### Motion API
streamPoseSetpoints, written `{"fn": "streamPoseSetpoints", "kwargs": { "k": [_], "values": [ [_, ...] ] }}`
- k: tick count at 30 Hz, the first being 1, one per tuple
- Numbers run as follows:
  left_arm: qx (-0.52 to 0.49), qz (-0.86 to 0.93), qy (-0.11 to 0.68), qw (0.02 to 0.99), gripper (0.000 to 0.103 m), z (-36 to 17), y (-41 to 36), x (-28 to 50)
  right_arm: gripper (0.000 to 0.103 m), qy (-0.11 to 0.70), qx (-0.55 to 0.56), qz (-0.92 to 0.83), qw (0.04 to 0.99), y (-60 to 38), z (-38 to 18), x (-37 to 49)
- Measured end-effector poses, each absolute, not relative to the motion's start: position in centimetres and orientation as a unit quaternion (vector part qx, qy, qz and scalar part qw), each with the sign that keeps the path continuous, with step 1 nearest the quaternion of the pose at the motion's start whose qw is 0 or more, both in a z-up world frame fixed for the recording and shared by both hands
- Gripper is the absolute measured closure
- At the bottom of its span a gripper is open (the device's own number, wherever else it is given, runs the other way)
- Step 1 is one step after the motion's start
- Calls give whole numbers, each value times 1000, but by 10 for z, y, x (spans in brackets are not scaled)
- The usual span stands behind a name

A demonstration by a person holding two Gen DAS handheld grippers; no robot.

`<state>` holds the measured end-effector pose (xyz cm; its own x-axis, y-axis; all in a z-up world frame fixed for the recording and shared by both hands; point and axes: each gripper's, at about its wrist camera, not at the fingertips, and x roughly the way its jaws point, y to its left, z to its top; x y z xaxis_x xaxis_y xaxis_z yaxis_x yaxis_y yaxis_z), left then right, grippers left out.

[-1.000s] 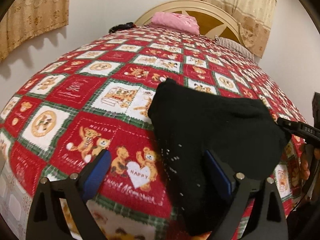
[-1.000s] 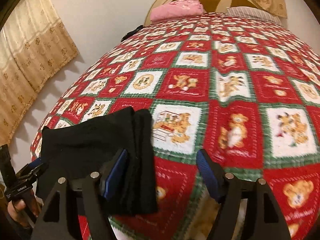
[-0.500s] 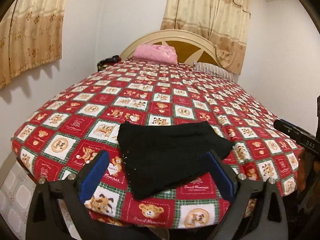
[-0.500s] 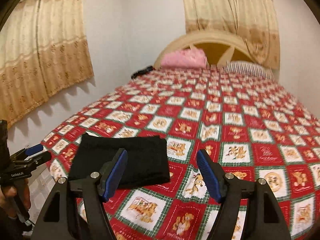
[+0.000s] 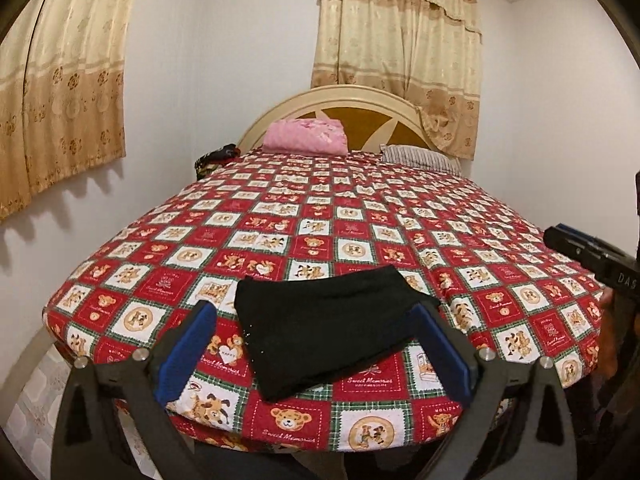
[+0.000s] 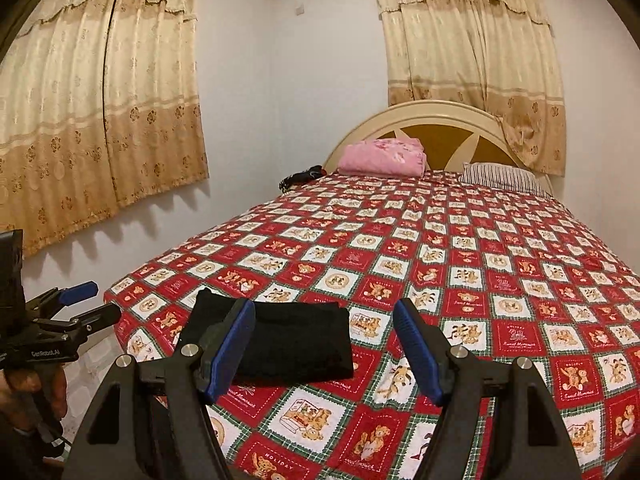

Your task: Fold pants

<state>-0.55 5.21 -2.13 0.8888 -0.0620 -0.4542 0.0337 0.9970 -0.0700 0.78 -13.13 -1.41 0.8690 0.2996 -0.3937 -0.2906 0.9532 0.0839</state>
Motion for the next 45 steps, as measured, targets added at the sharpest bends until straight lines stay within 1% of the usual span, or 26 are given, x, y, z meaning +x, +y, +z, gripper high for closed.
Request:
{"fn": "streamPoseSetpoints", "kwargs": {
  "k": [45],
  "values": [
    [-24, -23, 230, 973, 2, -15, 48, -13, 30, 188, 6, 161, 969, -132, -9, -3]
  ]
}}
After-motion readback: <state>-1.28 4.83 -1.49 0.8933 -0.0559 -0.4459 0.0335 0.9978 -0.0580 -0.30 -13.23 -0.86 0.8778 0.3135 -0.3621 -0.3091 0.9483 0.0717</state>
